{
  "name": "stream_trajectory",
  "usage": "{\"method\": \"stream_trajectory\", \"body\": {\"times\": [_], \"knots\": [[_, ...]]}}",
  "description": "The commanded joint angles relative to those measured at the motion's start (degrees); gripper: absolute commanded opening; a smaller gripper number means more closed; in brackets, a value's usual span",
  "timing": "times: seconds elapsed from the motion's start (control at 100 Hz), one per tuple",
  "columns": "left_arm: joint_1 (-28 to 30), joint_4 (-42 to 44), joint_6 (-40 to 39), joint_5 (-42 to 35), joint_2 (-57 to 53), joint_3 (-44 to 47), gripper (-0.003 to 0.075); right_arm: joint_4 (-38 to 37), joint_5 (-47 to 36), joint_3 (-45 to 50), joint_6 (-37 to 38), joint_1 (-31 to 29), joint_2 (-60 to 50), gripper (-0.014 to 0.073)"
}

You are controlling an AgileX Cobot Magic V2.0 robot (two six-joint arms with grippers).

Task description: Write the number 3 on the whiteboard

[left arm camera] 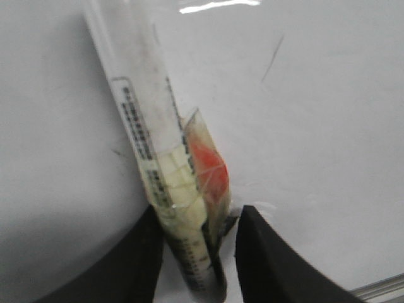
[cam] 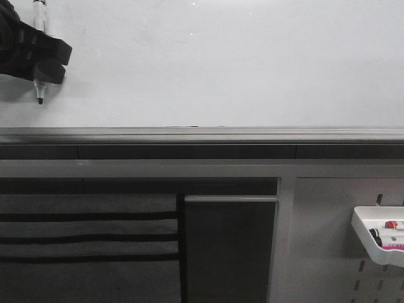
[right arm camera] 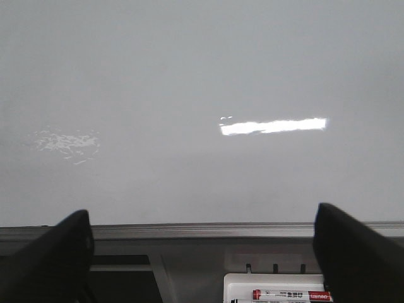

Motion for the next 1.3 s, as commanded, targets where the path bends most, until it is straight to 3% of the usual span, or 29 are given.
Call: {"method": "stream_trajectory", "body": {"times": [0.0,1.06,1.29], "knots": [[-0.20,-0.36,-0.09,-4.25,-1.40,-1.95,0.0211,0.05,-3.85,-2.00,-0.13,-0.24,1.32,0.0635],[-0.20,0.03,-0.09,2.91,-4.51,-1.95,0.0020,0.05,-3.85,-2.00,-0.13,-0.24,1.32,0.0635],[-0.20,0.11,0.02,12.09,-9.46,-1.95,-0.0018,1.09,-3.41,-2.00,-0.13,-0.24,1.32,0.0635]]}}
